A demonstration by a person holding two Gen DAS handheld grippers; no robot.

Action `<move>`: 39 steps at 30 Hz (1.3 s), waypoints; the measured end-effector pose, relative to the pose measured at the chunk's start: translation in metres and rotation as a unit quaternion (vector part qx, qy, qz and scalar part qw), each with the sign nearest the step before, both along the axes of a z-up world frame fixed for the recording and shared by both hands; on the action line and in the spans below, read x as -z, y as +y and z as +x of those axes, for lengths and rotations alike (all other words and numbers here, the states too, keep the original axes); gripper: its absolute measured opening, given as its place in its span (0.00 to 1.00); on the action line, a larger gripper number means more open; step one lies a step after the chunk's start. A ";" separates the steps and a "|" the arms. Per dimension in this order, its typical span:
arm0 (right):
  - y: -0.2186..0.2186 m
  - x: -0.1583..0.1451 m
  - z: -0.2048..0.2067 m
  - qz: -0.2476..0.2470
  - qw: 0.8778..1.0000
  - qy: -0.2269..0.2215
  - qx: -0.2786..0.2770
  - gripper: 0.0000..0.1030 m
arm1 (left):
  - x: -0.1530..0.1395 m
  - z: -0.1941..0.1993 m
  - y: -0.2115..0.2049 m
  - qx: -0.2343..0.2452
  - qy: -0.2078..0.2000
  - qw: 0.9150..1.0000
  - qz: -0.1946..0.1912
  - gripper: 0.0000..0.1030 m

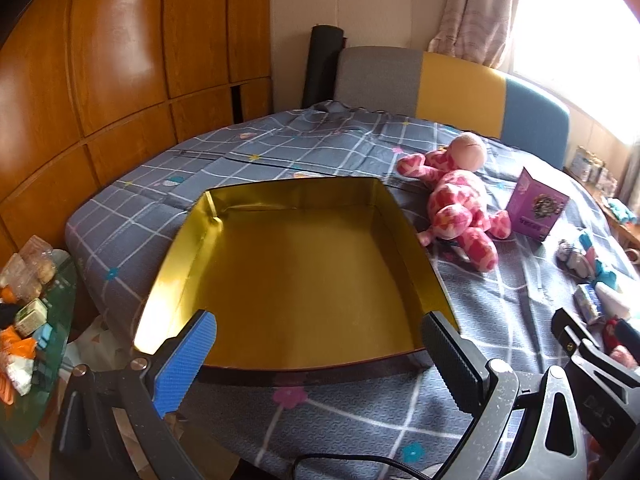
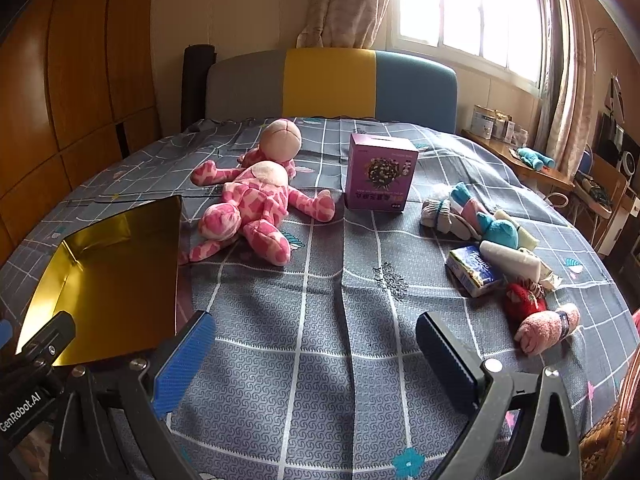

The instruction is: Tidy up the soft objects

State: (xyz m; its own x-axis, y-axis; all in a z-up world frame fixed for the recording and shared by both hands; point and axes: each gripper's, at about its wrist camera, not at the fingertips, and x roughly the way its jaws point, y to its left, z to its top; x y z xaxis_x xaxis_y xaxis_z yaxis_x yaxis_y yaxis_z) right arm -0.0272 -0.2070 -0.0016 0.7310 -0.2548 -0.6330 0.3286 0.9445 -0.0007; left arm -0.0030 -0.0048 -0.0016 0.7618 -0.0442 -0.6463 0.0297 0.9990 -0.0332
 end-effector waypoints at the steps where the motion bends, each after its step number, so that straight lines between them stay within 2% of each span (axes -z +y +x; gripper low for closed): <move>1: -0.004 0.000 0.000 0.002 1.000 -0.001 -0.001 1.00 | -0.001 0.001 -0.001 0.009 0.000 1.000 -0.006 1.00; 4: -0.022 -0.001 0.001 0.030 1.000 0.002 -0.007 1.00 | -0.002 0.004 -0.008 0.046 0.005 0.999 -0.017 1.00; 8: -0.053 -0.003 -0.001 0.047 0.999 0.002 0.001 0.99 | -0.004 0.008 -0.026 0.080 0.014 0.997 -0.010 1.00; 11: -0.086 -0.005 -0.006 0.078 0.997 0.000 0.007 0.99 | -0.004 0.011 -0.040 0.106 0.018 0.994 -0.001 1.00; 14: -0.122 -0.004 -0.014 0.106 0.994 0.001 0.028 1.00 | -0.004 0.016 -0.060 0.135 0.020 0.990 0.031 1.00; 19: -0.174 -0.003 -0.031 0.122 0.990 0.014 0.064 1.00 | -0.006 0.024 -0.087 0.197 0.033 0.979 0.032 1.00; 24: -0.219 -0.007 -0.053 0.149 0.983 0.003 0.103 1.00 | -0.005 0.030 -0.121 0.268 0.045 0.962 0.026 1.00; 26: -0.237 -0.008 -0.062 0.174 0.978 -0.003 0.117 1.00 | -0.005 0.034 -0.139 0.300 0.057 0.952 0.018 1.00; 29: -0.256 -0.009 -0.076 0.194 0.970 -0.016 0.142 1.00 | -0.006 0.040 -0.166 0.331 0.058 0.942 0.012 1.00; 31: -0.268 -0.009 -0.085 0.219 0.963 -0.029 0.155 1.00 | -0.003 0.045 -0.192 0.362 0.073 0.929 0.015 1.00; 32: -0.273 -0.008 -0.089 0.228 0.960 -0.033 0.160 1.00 | 0.002 0.047 -0.209 0.388 0.096 0.916 0.022 1.00; 33: -0.276 -0.008 -0.092 0.230 0.958 -0.034 0.166 1.00 | 0.006 0.048 -0.222 0.404 0.109 0.908 0.028 1.00; 34: -0.278 -0.008 -0.094 0.228 0.958 -0.034 0.172 1.00 | 0.008 0.047 -0.234 0.414 0.113 0.903 0.033 1.00; 36: -0.283 -0.006 -0.096 0.226 0.958 -0.031 0.175 1.00 | 0.017 0.048 -0.261 0.427 0.117 0.895 0.053 1.00; 39: -0.289 -0.003 -0.097 0.231 0.956 -0.027 0.178 1.00 | 0.027 0.055 -0.293 0.430 0.138 0.891 0.052 1.00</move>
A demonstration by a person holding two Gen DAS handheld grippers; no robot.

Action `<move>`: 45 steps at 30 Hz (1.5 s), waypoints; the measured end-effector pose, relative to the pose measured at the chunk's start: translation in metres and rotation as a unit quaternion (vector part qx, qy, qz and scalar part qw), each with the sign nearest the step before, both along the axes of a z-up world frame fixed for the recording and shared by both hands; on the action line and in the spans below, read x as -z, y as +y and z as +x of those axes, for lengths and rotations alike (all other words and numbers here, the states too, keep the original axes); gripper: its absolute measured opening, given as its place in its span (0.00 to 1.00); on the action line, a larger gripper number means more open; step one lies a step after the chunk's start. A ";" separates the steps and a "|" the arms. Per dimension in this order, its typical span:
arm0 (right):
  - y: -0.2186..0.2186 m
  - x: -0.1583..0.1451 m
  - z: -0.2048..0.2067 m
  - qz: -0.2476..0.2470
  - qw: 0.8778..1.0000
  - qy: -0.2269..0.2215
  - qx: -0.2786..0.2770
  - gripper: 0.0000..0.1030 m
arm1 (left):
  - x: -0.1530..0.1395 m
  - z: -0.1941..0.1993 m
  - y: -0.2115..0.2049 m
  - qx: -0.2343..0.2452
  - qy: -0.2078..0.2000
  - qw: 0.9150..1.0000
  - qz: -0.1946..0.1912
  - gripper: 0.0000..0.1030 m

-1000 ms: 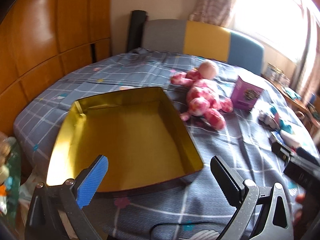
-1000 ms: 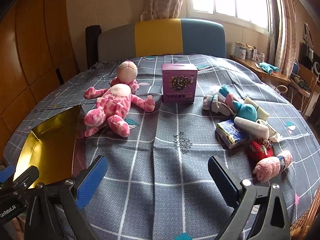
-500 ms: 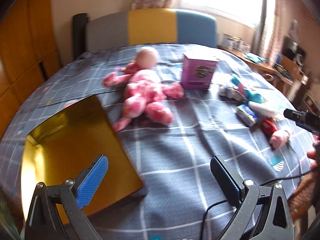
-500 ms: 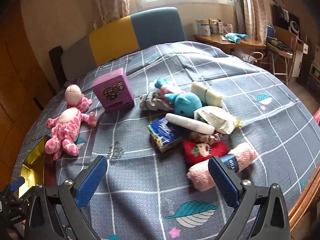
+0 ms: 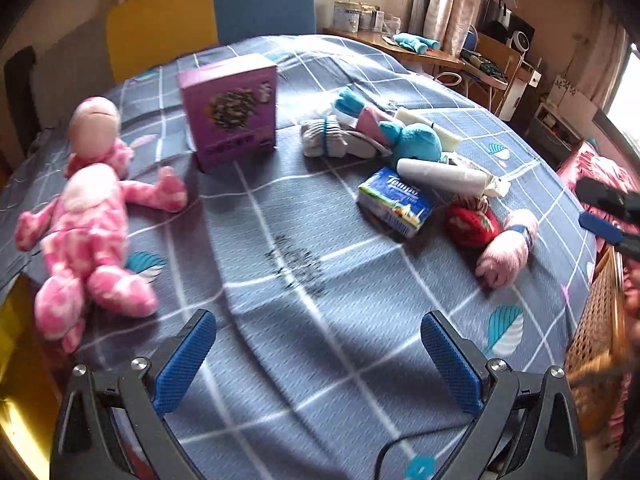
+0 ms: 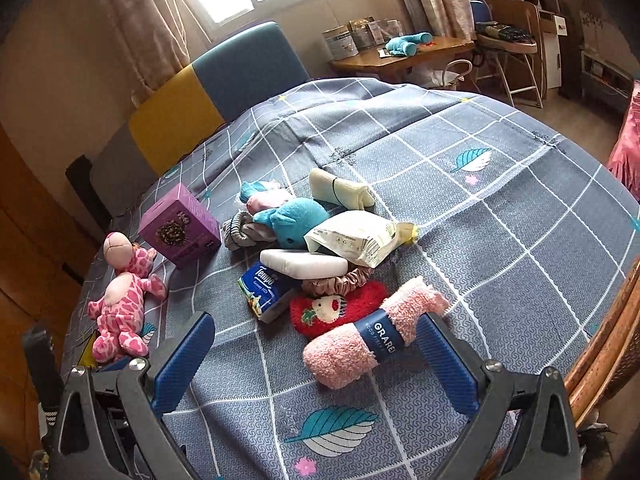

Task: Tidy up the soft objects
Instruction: 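Reach the left gripper into the pile and grasp the blue Tempo tissue pack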

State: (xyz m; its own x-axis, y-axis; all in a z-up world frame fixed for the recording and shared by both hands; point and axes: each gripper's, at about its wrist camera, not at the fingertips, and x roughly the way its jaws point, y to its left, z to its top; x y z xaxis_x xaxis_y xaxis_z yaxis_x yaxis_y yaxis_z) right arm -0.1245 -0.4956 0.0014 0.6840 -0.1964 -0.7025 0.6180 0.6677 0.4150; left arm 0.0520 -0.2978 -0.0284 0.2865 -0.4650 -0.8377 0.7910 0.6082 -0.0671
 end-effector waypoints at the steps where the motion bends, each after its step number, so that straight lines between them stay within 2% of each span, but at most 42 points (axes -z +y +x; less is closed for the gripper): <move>1: -0.002 0.000 0.000 0.002 1.000 0.001 -0.001 1.00 | 0.002 0.002 -0.009 0.000 0.005 1.000 0.001 1.00; 4: -0.006 0.001 0.001 0.005 1.000 0.003 -0.004 1.00 | 0.011 0.009 -0.037 0.009 0.033 0.999 0.005 0.99; 12: -0.016 0.004 0.006 0.007 1.000 0.010 -0.018 1.00 | 0.026 0.030 -0.108 -0.009 0.095 0.995 0.007 0.94; 16: -0.022 0.009 0.007 0.020 1.000 0.008 -0.016 1.00 | 0.035 0.035 -0.134 -0.020 0.095 0.995 0.020 0.92; 19: -0.025 0.014 0.009 0.028 0.999 0.006 -0.017 1.00 | 0.044 0.039 -0.149 -0.025 0.096 0.994 0.033 0.85; 24: -0.027 0.016 0.012 0.036 0.999 0.002 -0.020 1.00 | 0.048 0.046 -0.160 -0.046 0.119 0.992 0.017 0.82; 25: -0.027 0.016 0.012 0.037 0.999 0.001 -0.021 1.00 | 0.048 0.046 -0.161 -0.048 0.118 0.992 0.016 0.75; 26: -0.027 0.016 0.012 0.039 0.999 0.000 -0.022 1.00 | 0.049 0.046 -0.163 -0.049 0.117 0.992 0.017 0.57; 28: -0.027 0.017 0.011 0.041 0.999 -0.001 -0.023 0.98 | 0.050 0.048 -0.161 -0.045 0.125 0.991 0.011 0.50; 29: -0.027 0.018 0.011 0.043 0.999 0.000 -0.024 0.96 | 0.049 0.050 -0.157 -0.046 0.125 0.991 0.003 0.39; 30: -0.027 0.018 0.012 0.043 0.999 0.002 -0.025 0.93 | 0.049 0.052 -0.154 -0.046 0.128 0.991 -0.003 0.34; 32: -0.025 0.018 0.013 0.040 0.999 0.006 -0.027 0.90 | 0.044 0.058 -0.140 -0.046 0.146 0.988 -0.021 0.17; 34: -0.024 0.018 0.014 0.037 0.999 0.010 -0.029 0.89 | 0.039 0.058 -0.128 -0.035 0.148 0.988 -0.025 0.07; 36: -0.025 0.018 0.014 0.038 0.999 0.012 -0.028 0.89 | 0.035 0.058 -0.115 -0.028 0.138 0.990 -0.020 0.07; 40: -0.024 0.018 0.011 0.035 0.999 0.015 -0.018 0.89 | 0.040 0.056 -0.102 -0.042 0.161 0.986 -0.010 0.09; 42: -0.025 0.018 0.011 0.038 0.999 0.016 -0.012 0.89 | 0.045 0.057 -0.102 -0.055 0.185 0.981 -0.019 0.20; 44: -0.026 0.018 0.009 0.040 0.999 0.015 -0.009 0.89 | 0.042 0.052 -0.106 -0.058 0.183 0.981 -0.022 0.33; 45: -0.026 0.019 0.009 0.041 0.999 0.013 -0.009 0.89 | 0.041 0.047 -0.110 -0.058 0.175 0.983 -0.022 0.36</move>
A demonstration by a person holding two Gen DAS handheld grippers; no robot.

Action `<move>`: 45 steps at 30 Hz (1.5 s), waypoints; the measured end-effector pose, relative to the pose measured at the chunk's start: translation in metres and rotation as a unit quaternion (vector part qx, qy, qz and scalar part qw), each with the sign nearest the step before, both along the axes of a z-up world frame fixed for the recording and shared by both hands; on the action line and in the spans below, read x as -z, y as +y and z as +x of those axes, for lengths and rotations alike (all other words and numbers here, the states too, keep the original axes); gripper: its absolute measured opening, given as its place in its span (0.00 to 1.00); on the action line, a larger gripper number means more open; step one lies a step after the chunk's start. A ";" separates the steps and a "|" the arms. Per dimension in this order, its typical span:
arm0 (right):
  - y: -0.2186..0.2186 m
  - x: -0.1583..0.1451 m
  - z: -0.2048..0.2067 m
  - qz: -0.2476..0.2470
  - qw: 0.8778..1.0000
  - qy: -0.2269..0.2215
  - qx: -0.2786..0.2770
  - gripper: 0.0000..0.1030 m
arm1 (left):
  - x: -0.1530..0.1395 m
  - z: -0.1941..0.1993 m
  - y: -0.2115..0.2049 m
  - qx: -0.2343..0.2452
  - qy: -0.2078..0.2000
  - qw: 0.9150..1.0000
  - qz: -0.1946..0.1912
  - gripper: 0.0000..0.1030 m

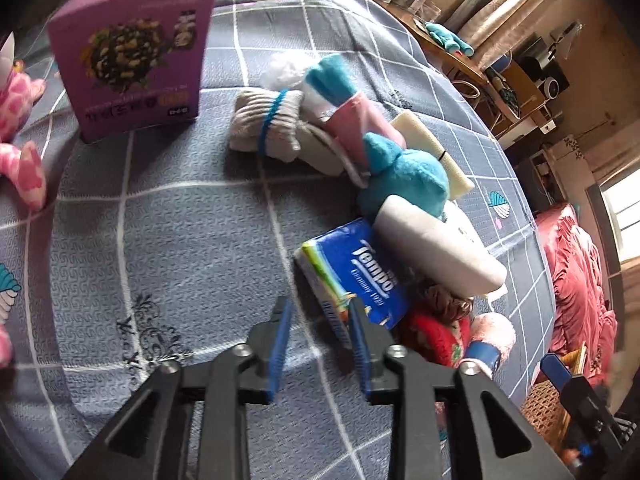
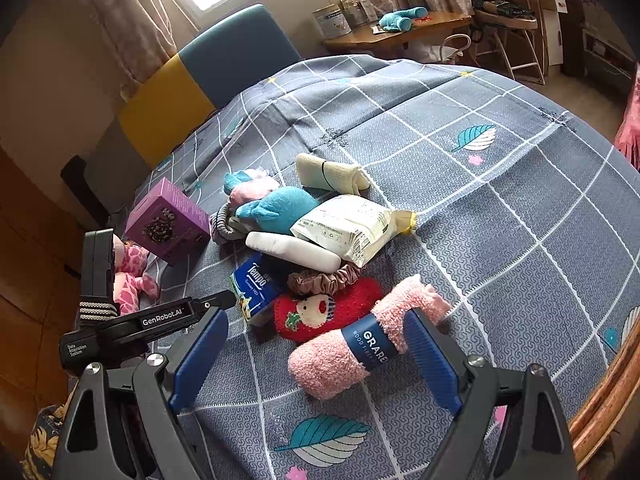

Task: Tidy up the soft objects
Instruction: 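Reach the left gripper into the pile and grasp the blue Tempo tissue pack, then grasp the clear plastic bag with the right gripper while the left lifts the tissue pack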

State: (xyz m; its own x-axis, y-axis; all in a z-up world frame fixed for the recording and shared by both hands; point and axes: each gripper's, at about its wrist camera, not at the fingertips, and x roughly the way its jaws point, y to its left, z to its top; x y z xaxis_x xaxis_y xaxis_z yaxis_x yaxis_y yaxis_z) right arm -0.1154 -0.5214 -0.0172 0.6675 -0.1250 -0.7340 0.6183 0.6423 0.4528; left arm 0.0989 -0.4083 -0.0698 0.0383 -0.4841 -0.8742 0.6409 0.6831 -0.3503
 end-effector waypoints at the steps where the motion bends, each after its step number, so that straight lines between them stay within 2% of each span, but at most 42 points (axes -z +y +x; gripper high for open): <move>1: -0.001 0.001 0.000 0.003 1.000 -0.001 0.001 0.89 | -0.001 -0.003 -0.005 -0.002 -0.005 1.000 0.004 0.44; 2: -0.001 0.001 0.000 0.005 1.000 -0.001 0.001 0.89 | 0.000 -0.003 -0.011 -0.004 -0.007 1.000 0.008 0.52; 6: -0.002 0.003 -0.001 0.015 1.000 -0.011 -0.004 0.89 | 0.001 -0.007 -0.034 -0.021 -0.031 0.999 0.030 0.68; 7: -0.003 0.003 -0.001 0.019 1.000 -0.014 -0.006 0.89 | 0.002 -0.006 -0.040 -0.025 -0.036 0.998 0.038 0.76; 8: -0.003 0.003 0.000 0.021 1.000 -0.016 -0.007 0.89 | 0.003 -0.005 -0.046 -0.031 -0.044 0.997 0.052 0.79; 14: -0.007 0.005 -0.004 0.040 0.999 -0.031 -0.006 0.89 | 0.013 -0.005 -0.072 -0.040 -0.057 0.993 0.092 0.83; 16: -0.007 0.006 -0.004 0.042 0.999 -0.033 -0.008 0.89 | 0.021 -0.007 -0.076 -0.036 -0.062 0.992 0.102 0.82; 18: -0.006 0.006 -0.005 0.042 0.998 -0.034 -0.010 0.89 | 0.026 -0.007 -0.070 -0.036 -0.062 0.993 0.094 0.65; 20: -0.006 0.005 -0.004 0.041 0.998 -0.034 -0.013 0.89 | 0.023 -0.004 -0.060 -0.044 -0.052 0.996 0.065 0.60; 26: -0.003 0.005 0.002 0.038 0.999 -0.017 -0.026 0.83 | 0.006 0.002 -0.010 -0.042 -0.046 0.998 0.000 0.57; 31: 0.006 -0.014 0.027 0.016 0.997 -0.012 -0.071 0.79 | -0.020 -0.007 0.045 -0.029 -0.095 0.995 -0.020 0.58; 34: 0.015 -0.030 0.059 -0.009 0.993 -0.009 -0.114 0.75 | -0.025 -0.016 0.080 -0.023 -0.121 0.992 -0.022 0.57; 38: 0.014 -0.037 0.118 -0.050 0.988 0.008 -0.147 0.70 | -0.023 -0.018 0.115 -0.027 -0.135 0.990 -0.025 0.57; 42: -0.006 -0.026 0.190 -0.070 0.985 0.034 -0.153 0.69 | -0.027 -0.020 0.148 -0.036 -0.141 0.989 -0.037 0.57; 45: -0.025 -0.011 0.247 -0.093 0.982 0.068 -0.147 0.69 | -0.033 -0.019 0.170 -0.049 -0.146 0.987 -0.049 0.57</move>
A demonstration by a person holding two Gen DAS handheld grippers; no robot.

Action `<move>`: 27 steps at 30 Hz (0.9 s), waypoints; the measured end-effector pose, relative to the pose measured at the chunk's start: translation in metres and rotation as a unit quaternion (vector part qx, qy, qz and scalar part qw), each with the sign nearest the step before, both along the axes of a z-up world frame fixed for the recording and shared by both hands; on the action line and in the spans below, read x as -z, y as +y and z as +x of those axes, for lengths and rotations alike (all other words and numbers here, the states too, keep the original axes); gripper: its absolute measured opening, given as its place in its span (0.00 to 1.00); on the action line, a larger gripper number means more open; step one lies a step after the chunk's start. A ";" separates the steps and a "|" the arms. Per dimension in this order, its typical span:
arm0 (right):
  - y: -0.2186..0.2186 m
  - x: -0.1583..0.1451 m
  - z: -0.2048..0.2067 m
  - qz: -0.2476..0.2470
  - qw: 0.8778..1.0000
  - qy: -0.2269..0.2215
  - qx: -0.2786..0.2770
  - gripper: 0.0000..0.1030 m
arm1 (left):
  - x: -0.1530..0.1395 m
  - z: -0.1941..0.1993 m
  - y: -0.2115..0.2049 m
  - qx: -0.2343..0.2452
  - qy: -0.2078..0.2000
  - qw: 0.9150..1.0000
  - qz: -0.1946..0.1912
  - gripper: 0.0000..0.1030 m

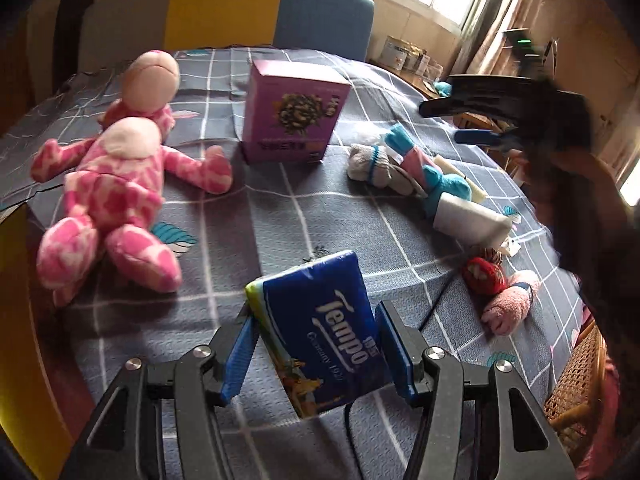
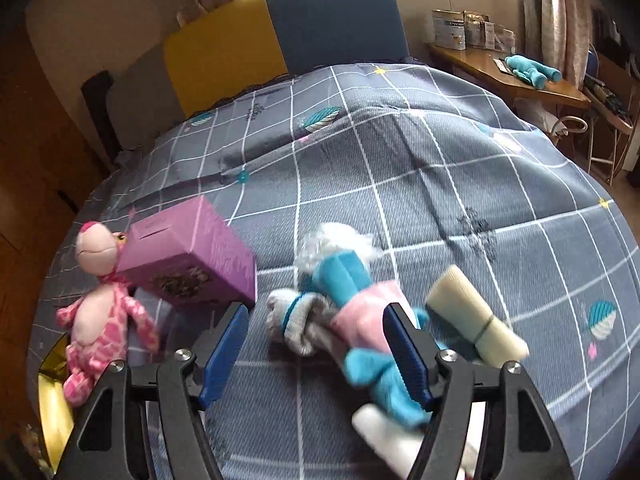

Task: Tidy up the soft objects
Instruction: 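Grasp the clear plastic bag with the right gripper while the left lifts the tissue pack, then carry the tissue pack into the gold tray and open the left gripper while the right holds the bag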

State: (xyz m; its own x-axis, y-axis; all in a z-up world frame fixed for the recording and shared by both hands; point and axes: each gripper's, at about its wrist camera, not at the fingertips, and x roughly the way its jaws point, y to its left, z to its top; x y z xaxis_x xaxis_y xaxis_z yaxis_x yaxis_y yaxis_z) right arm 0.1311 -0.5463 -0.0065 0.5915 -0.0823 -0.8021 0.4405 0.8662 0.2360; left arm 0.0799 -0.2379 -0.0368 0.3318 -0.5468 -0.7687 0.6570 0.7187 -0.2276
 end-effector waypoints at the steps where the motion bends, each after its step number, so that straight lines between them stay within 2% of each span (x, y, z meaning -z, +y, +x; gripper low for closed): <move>1: -0.006 0.006 0.016 -0.006 1.000 0.012 0.007 0.69 | -0.003 0.001 0.007 -0.003 -0.003 1.000 -0.005 0.57; 6: -0.028 0.040 0.078 -0.030 0.997 0.074 0.013 0.70 | -0.012 0.007 0.027 -0.014 -0.013 1.000 -0.023 0.56; 8: -0.031 0.053 0.093 -0.043 0.994 0.100 0.010 0.70 | -0.013 0.009 0.031 -0.017 -0.012 0.999 -0.027 0.56; 11: -0.035 0.075 0.106 -0.034 0.990 0.137 0.002 0.69 | -0.011 0.014 0.036 -0.023 0.003 0.999 -0.035 0.56; 12: -0.034 0.080 0.107 -0.035 0.989 0.144 0.000 0.52 | -0.011 0.015 0.038 -0.025 0.004 0.999 -0.037 0.56; 13: -0.033 0.084 0.108 -0.034 0.988 0.150 -0.006 0.43 | -0.012 0.016 0.038 -0.026 0.004 0.999 -0.038 0.56; 14: -0.031 0.083 0.106 -0.039 0.988 0.150 -0.007 0.41 | -0.012 0.016 0.039 -0.027 0.006 0.999 -0.040 0.56; 16: -0.029 0.074 0.102 -0.043 0.990 0.133 -0.007 0.36 | -0.014 0.016 0.040 -0.030 0.006 0.999 -0.044 0.56; 20: -0.018 0.036 0.085 -0.058 0.995 0.075 -0.005 0.35 | -0.019 0.012 0.043 -0.034 0.002 0.998 -0.051 0.56; 25: 0.020 -0.015 0.052 -0.064 0.996 0.015 -0.053 0.35 | -0.031 0.004 0.053 -0.046 -0.011 0.997 -0.056 0.56; 27: 0.042 -0.025 0.041 -0.058 0.995 0.002 -0.081 0.36 | -0.036 0.000 0.060 -0.053 -0.019 0.997 -0.054 0.56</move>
